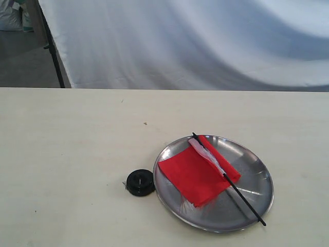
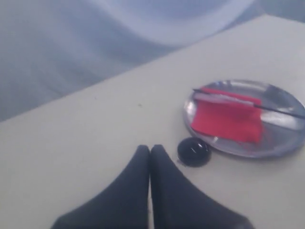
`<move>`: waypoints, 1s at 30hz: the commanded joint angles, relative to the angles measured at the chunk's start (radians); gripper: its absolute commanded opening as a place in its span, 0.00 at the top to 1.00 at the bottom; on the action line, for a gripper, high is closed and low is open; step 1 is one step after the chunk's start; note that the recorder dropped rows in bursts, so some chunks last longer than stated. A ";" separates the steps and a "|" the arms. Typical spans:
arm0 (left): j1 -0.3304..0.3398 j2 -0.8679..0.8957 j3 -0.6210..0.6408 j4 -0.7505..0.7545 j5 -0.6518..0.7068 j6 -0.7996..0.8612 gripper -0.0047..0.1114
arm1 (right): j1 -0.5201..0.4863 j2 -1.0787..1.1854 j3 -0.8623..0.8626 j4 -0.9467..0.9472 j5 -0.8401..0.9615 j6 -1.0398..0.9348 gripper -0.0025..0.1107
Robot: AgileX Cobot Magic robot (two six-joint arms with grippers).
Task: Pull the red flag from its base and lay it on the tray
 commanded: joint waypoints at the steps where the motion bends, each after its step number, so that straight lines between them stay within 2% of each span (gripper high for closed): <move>1: 0.114 -0.076 0.133 -0.038 -0.171 -0.001 0.96 | -0.002 -0.006 0.001 -0.008 -0.006 -0.001 0.98; 5: 0.212 -0.154 0.258 -0.051 -0.228 -0.005 0.96 | -0.002 -0.006 0.001 -0.008 -0.006 -0.001 0.98; 9: 0.290 -0.241 0.373 -0.055 -0.351 -0.010 0.96 | -0.002 -0.006 0.001 -0.008 -0.006 -0.001 0.98; 12: 0.332 -0.273 0.402 -0.055 -0.406 -0.044 0.96 | -0.002 -0.006 0.001 -0.008 -0.006 -0.001 0.98; 18: 0.395 -0.273 0.402 -0.055 -0.295 -0.057 0.96 | -0.002 -0.006 0.001 -0.008 -0.006 -0.001 0.98; 20: 0.412 -0.273 0.402 -0.055 -0.216 -0.057 0.96 | -0.002 -0.006 0.001 -0.008 -0.006 -0.001 0.98; 30: 0.423 -0.273 0.402 -0.051 -0.167 -0.068 0.96 | -0.002 -0.006 0.001 -0.008 -0.006 -0.001 0.98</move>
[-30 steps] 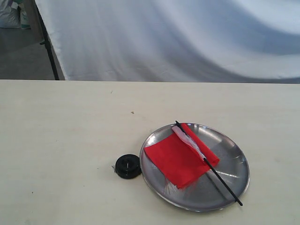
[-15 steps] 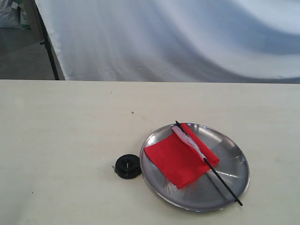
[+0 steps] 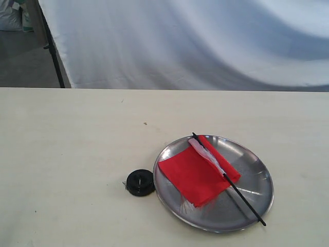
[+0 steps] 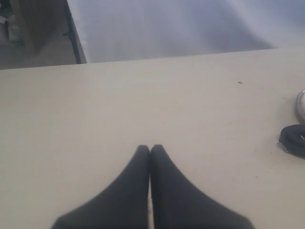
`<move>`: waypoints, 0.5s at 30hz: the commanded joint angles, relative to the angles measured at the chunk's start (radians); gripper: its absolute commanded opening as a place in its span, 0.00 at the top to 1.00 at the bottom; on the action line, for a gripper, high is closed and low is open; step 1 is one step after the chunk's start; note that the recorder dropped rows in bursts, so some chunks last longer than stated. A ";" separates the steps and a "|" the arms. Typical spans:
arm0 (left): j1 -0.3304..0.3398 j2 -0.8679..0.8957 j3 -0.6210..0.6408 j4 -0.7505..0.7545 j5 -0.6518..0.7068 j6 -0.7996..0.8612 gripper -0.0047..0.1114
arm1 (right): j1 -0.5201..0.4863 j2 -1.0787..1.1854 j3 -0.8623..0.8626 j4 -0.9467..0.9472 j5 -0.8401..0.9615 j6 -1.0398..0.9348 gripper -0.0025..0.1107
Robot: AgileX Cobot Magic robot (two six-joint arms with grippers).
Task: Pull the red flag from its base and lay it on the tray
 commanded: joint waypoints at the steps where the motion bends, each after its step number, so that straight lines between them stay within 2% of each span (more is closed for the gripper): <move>1: 0.003 -0.004 0.004 -0.014 0.009 -0.010 0.96 | -0.002 -0.006 0.001 -0.008 -0.006 -0.001 0.98; 11: 0.003 -0.004 0.004 -0.014 0.009 -0.010 0.96 | -0.002 -0.006 0.001 -0.008 -0.006 -0.001 0.98; 15: 0.061 -0.004 0.004 -0.014 0.009 -0.010 0.96 | -0.002 -0.006 0.001 -0.008 -0.006 -0.001 0.98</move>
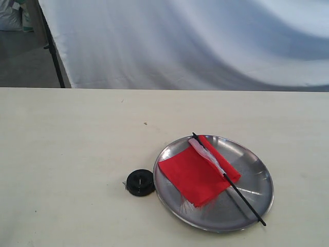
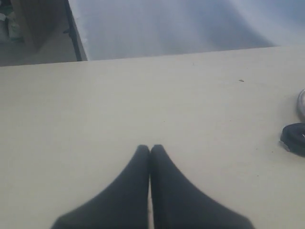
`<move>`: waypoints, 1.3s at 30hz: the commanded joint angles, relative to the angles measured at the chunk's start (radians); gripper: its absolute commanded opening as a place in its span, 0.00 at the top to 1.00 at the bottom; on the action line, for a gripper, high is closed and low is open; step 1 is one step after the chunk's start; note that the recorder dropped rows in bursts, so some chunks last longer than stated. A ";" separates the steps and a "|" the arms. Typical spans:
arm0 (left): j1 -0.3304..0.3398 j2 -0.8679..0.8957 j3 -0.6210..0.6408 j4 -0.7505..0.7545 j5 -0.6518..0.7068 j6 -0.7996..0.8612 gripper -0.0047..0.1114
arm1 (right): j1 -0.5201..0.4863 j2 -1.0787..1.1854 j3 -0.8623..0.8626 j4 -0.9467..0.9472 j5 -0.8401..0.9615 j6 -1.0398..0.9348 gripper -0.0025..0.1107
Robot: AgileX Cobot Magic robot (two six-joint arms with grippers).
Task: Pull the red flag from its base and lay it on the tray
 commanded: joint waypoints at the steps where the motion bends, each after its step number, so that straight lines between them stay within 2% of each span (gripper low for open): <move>1: 0.075 -0.004 0.004 -0.014 0.002 -0.008 0.96 | -0.002 -0.006 0.001 -0.008 -0.006 -0.001 0.98; 4: 0.148 -0.004 0.004 -0.014 0.002 -0.008 0.96 | -0.002 -0.006 0.001 -0.008 -0.006 -0.001 0.98; 9: 0.200 -0.004 0.004 -0.012 0.002 -0.006 0.96 | -0.002 -0.006 0.001 -0.008 -0.006 -0.001 0.98; 39: 0.200 -0.004 0.004 -0.012 0.002 -0.006 0.96 | -0.002 -0.006 0.001 -0.008 -0.006 -0.001 0.98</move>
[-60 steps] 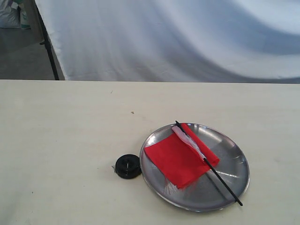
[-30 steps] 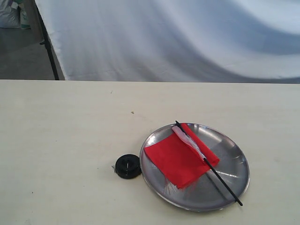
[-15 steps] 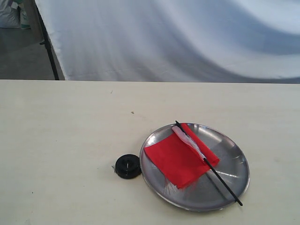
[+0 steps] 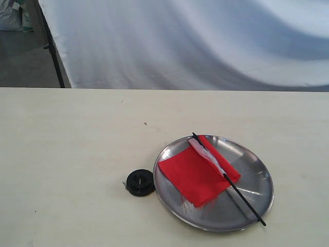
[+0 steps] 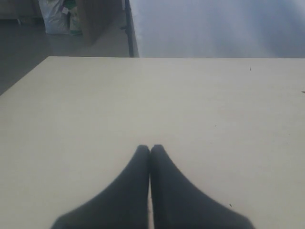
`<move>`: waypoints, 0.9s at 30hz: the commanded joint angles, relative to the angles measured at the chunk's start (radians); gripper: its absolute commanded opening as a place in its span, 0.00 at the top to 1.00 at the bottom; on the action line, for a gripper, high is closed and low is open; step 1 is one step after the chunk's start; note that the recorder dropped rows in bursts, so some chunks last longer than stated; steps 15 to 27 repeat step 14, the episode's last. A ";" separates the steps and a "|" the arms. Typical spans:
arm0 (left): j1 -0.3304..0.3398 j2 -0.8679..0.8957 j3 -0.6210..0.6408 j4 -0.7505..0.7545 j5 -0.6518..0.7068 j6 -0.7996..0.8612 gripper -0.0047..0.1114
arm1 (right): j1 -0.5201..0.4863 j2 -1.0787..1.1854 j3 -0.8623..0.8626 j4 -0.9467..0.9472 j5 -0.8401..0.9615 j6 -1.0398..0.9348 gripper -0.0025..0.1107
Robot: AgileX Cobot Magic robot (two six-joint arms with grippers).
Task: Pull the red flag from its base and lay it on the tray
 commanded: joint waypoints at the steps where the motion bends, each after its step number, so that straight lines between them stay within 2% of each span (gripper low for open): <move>1: 0.002 -0.004 0.004 -0.012 0.000 -0.006 0.96 | -0.002 -0.006 0.001 -0.008 -0.006 -0.001 0.98; 27: 0.002 -0.004 0.004 -0.012 0.000 -0.001 0.96 | -0.002 -0.006 0.001 -0.008 -0.006 -0.001 0.98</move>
